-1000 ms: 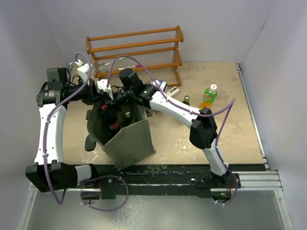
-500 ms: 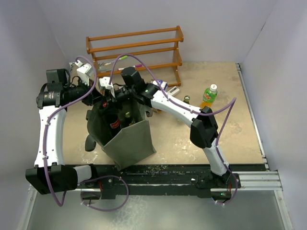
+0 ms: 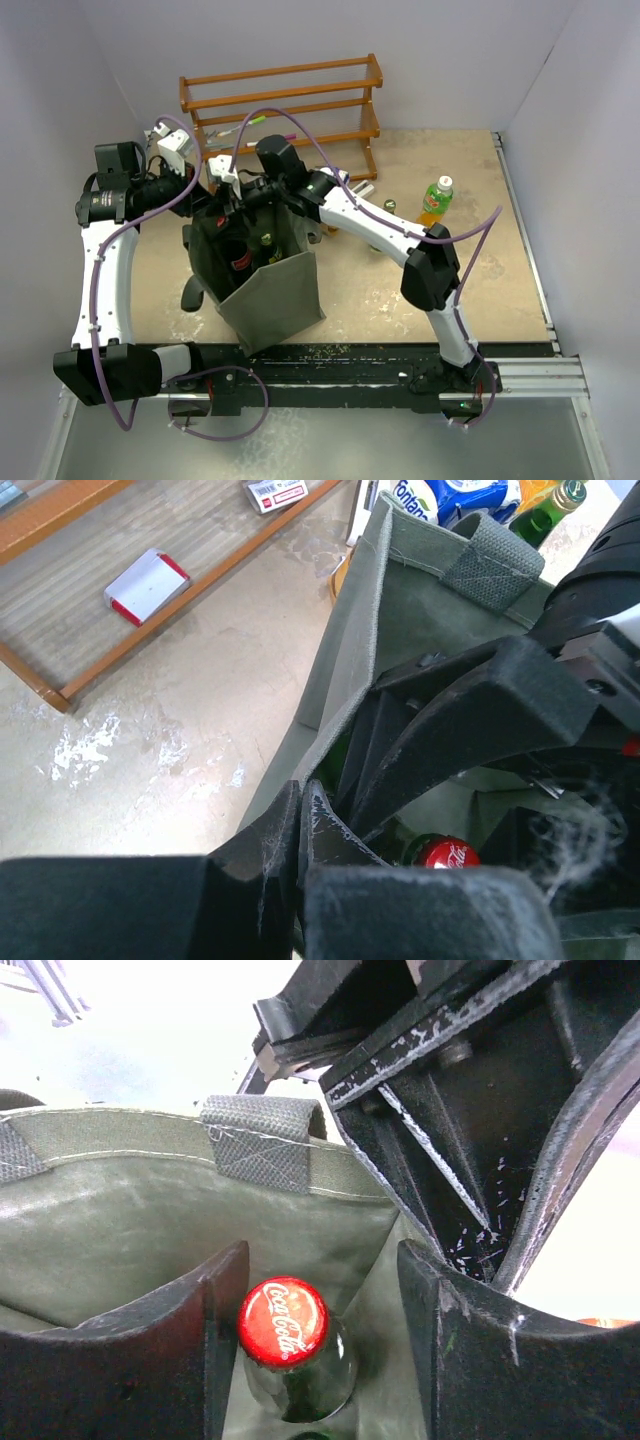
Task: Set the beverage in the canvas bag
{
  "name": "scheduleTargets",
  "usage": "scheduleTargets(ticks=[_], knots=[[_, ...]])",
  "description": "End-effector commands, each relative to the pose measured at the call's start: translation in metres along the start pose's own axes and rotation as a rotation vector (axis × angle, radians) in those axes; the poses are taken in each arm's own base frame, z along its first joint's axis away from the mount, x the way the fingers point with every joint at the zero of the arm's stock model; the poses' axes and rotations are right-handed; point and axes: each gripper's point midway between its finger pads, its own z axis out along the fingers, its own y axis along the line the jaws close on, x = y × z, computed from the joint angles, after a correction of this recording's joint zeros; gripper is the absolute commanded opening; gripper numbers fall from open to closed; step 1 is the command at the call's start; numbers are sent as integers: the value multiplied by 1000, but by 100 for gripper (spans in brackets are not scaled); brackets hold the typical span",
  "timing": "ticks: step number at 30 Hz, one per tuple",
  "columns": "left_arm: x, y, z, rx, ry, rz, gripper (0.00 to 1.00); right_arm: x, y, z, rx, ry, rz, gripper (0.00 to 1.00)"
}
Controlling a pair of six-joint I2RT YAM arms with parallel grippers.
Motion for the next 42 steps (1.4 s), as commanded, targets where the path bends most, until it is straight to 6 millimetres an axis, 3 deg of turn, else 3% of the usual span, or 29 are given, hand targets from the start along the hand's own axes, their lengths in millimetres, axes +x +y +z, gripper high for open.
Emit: scheduleTargets(ticks=[1,16,23,29,35,42], knots=[[-4,-19,-4,64,-29,8,0,-61,-14,-28,109,-86,-138,66],[-6,-16,-3,53,-29,-2,3,-97,19,-52,83,-123,-101,82],[-10,-13,-3,38,-41,15,6,-118,38,-80,130,-91,-116,84],[-16,-14,-5,39,-63,45,19,-122,37,-132,349,-10,-132,86],[-21,-19,-10,39,-91,76,47,-111,25,-203,554,2,-85,87],[-26,-23,-16,21,-127,117,67,-61,-5,-278,865,121,26,97]])
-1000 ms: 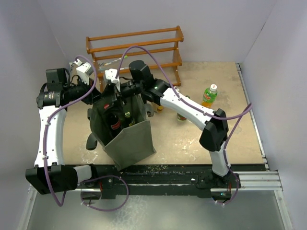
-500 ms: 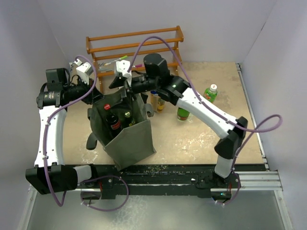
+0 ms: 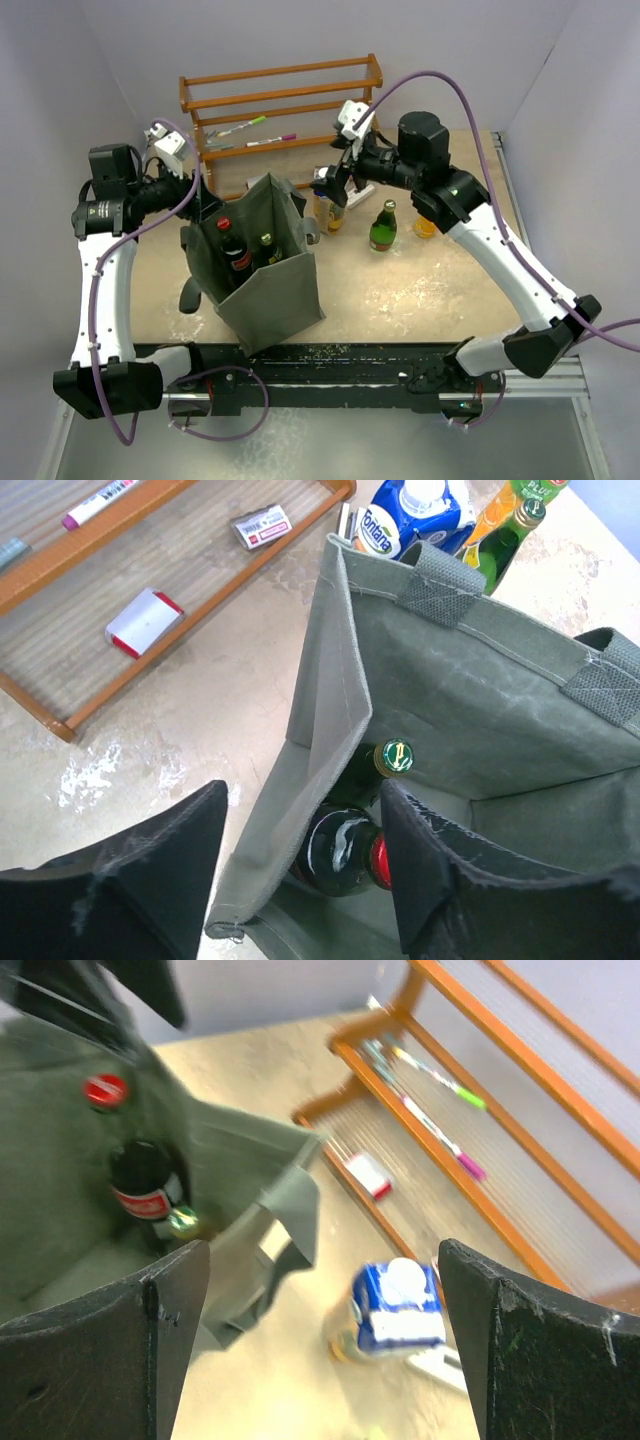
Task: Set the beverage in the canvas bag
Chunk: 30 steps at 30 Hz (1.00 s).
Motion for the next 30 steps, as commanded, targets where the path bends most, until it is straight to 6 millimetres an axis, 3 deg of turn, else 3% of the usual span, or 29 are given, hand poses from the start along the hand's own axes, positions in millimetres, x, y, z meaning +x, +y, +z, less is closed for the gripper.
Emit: scheduleTargets(ticks=[1,5,15,30], knots=[[-16,-9,-6,9,-66,66,69,34,-40,-17,195,101,54,98],[-18,-10,-7,5,-76,74,72,70,-52,-16,247,190,91,100],[-23,-17,-9,22,-106,73,75,136,-70,12,264,369,99,100],[-19,-16,-8,21,-105,81,78,184,-86,48,219,481,79,100]])
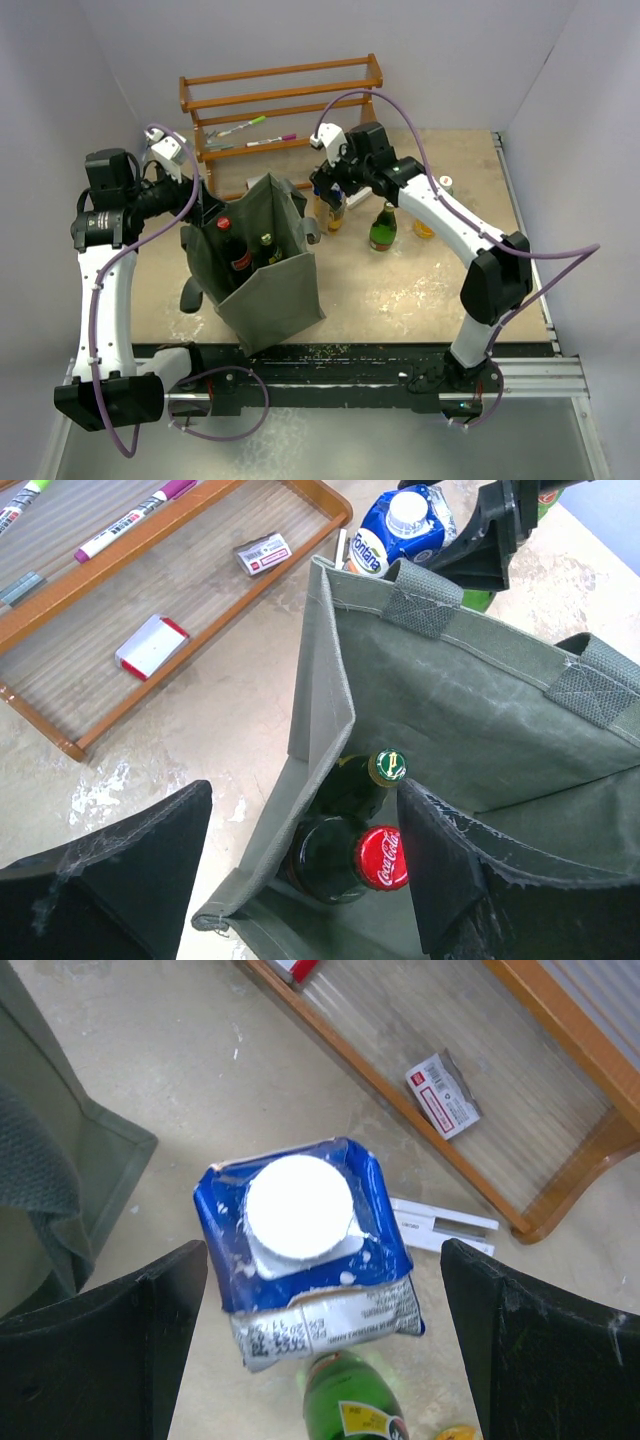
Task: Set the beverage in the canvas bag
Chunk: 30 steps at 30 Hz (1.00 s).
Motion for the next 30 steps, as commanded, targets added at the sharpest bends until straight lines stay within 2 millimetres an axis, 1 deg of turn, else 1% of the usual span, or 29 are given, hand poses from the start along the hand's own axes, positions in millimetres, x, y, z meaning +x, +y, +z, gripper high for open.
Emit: scheduleTargets(ticks=[1,5,7,10,14,17,23,25,30], knots=[[-11,-6,-1,23,-41,38,78,-22,-11,-2,12,-44,-43,100],[-9,-6,0,24,-39,37,79,-23,-6,4,-29,-47,-59,97],[-9,-6,0,23,-38,38,79,-21,-5,7,-43,-42,-57,93],[-7,-6,0,24,-36,40,79,-19,-2,7,-59,-35,-61,84],[-7,-6,0,24,-35,44,80,-24,-2,-2,-64,-54,-66,66],[-7,-7,-1,23,-37,46,80,-36,-2,-16,-60,-90,-74,53],[-7,-6,0,24,-36,46,80,-67,-4,-53,-32,-184,-93,34],[-7,-6,0,24,-36,45,80,-76,-6,-66,-18,-212,-101,31],[-7,-6,0,24,-37,46,81,-96,-6,-101,6,-270,-117,28]])
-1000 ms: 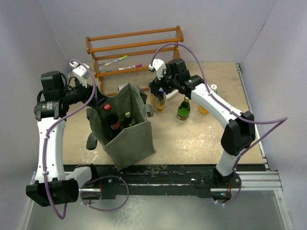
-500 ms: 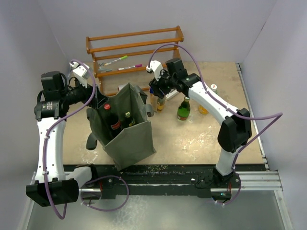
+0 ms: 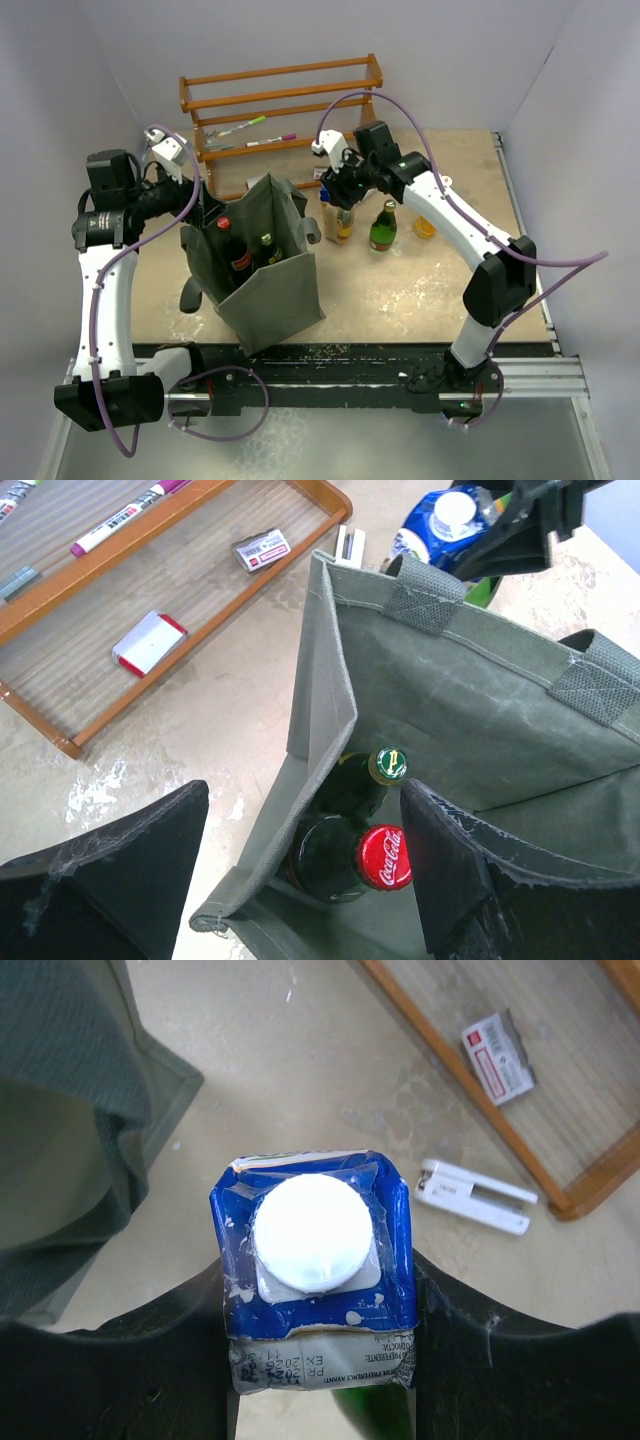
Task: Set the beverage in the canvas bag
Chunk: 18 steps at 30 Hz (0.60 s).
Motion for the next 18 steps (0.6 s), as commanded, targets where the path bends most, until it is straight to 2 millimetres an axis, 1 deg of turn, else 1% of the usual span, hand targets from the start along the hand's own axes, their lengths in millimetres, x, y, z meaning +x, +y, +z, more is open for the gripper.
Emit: scheduleTargets(ticks=[1,6,10,14,18], knots=[[-10,-6,-1,20,-40,50,81,-100,-13,-102,121,-332,-97,27],[-10,-5,-1,18,-41,51,81,-117,-8,-142,150,-404,-106,20],[-11,-5,-1,17,-43,52,81,-130,-7,-180,200,-463,-114,15],[-11,-4,-1,11,-41,54,82,-147,2,-219,206,-548,-121,8],[-11,-2,-1,4,-38,56,82,-168,17,-258,171,-647,-139,3]])
